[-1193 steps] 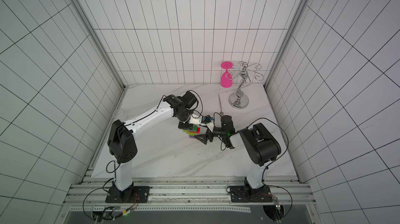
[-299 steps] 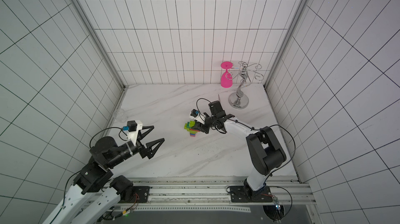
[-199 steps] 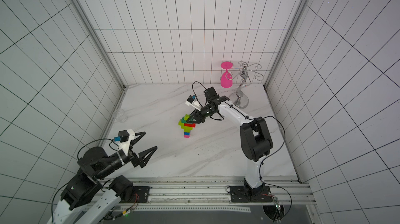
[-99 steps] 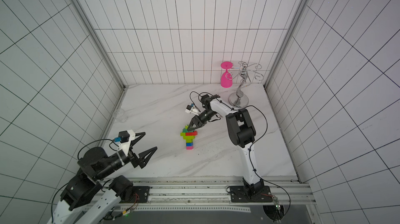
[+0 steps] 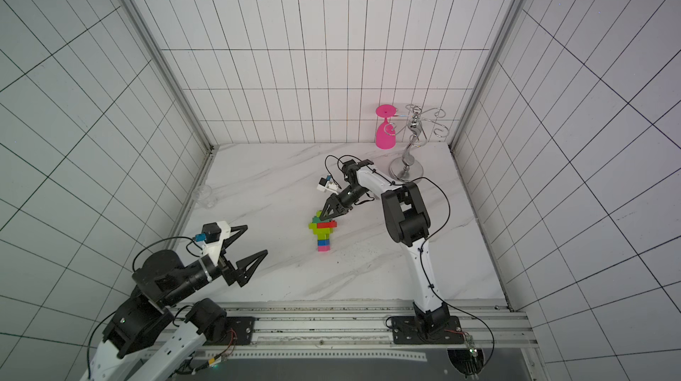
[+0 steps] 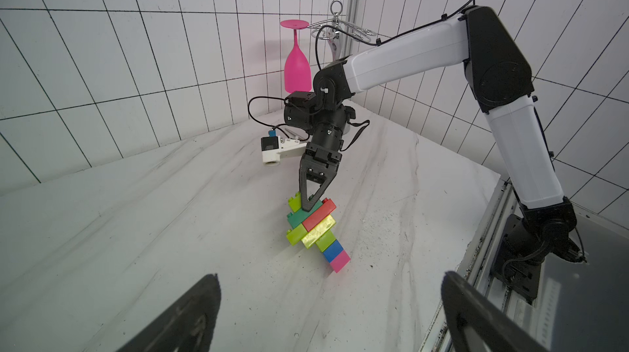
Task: Assemble a spoon with lego
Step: Adjust the lego brick at the center of the board.
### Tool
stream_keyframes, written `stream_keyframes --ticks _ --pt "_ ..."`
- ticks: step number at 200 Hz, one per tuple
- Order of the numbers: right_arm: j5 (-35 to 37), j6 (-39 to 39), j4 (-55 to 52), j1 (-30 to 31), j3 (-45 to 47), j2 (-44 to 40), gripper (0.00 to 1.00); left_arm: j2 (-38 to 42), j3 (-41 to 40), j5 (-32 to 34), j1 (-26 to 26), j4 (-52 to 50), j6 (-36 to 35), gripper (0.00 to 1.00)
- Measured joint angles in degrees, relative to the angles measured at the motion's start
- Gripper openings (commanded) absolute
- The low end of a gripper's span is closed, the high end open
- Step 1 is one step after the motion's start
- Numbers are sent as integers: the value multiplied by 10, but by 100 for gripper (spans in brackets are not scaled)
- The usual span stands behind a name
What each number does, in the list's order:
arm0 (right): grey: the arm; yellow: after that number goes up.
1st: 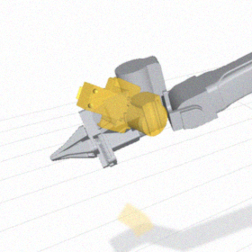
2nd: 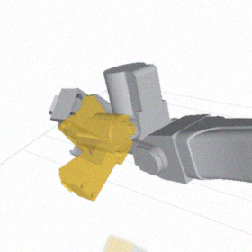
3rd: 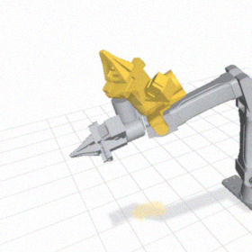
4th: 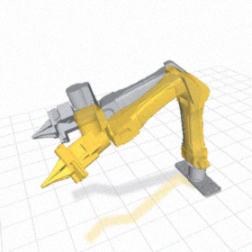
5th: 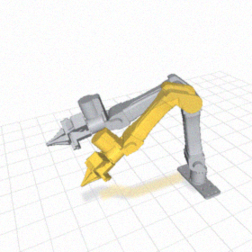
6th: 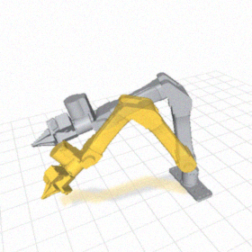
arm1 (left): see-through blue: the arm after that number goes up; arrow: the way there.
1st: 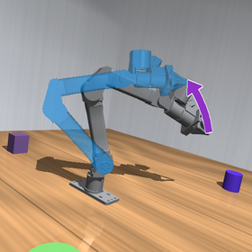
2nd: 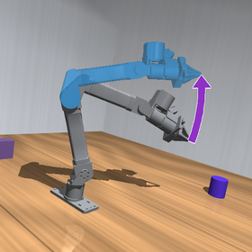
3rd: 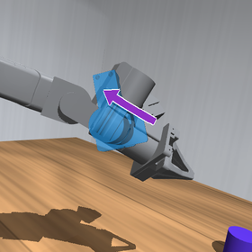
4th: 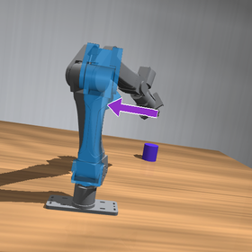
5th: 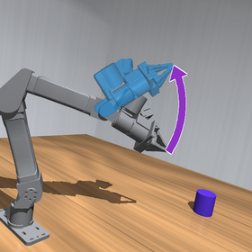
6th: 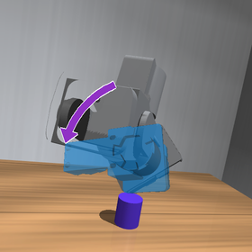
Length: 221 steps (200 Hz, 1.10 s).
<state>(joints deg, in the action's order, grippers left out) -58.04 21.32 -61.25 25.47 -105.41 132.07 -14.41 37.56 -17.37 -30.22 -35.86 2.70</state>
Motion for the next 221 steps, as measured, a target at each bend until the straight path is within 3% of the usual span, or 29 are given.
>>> stream_keyframes --ticks 23,62,173,198,201,206,221 --pt "5 -15 2 0 -5 2 39 1 0 0 0 0 0 99" --pt "39 -32 25 -5 -11 12 55 3 0 0 0 0 0 99" --pt "122 -66 67 -18 -13 21 70 7 0 0 -1 -2 -2 99" --pt "174 -88 120 -18 37 -40 81 9 0 2 -1 -4 -2 99" --pt "183 -94 128 -18 49 -55 84 9 0 2 -1 -4 -2 99" --pt "193 -98 144 -18 70 -78 100 9 0 3 -1 -4 -2 99" --pt "245 -120 211 -18 156 -181 98 9 0 8 -1 -4 -2 99"
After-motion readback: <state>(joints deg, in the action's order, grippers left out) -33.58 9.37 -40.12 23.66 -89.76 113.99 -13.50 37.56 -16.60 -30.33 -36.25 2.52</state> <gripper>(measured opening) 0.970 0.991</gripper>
